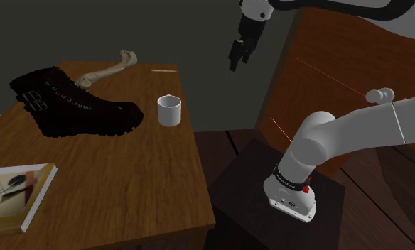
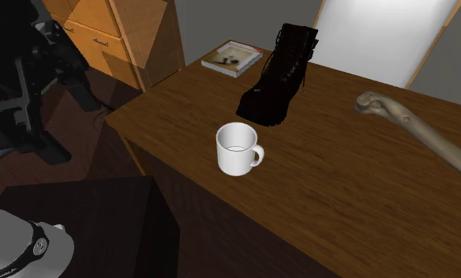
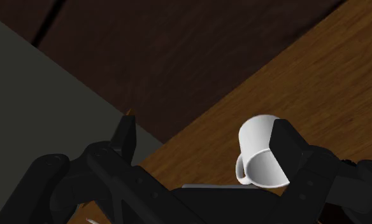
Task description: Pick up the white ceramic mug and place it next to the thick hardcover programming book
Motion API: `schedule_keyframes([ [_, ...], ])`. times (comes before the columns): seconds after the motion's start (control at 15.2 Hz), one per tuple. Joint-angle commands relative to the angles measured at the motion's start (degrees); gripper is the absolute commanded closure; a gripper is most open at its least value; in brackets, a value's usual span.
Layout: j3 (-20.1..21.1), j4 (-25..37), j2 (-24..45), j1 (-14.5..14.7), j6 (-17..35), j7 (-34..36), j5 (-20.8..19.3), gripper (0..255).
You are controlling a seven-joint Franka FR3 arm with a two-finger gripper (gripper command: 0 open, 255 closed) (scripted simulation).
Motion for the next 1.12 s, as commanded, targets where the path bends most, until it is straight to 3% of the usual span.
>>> schedule_keyframes([
  [0.0,0.00,0.00,0.00,0.00,0.00,0.00,0.00,0],
  [0.53,5.69,-0.20,11.72,0.94,11.11,7.24,3.17,0],
  [1.06,11.17,4.38,26.55,1.23,20.72,14.62,3.53,0],
])
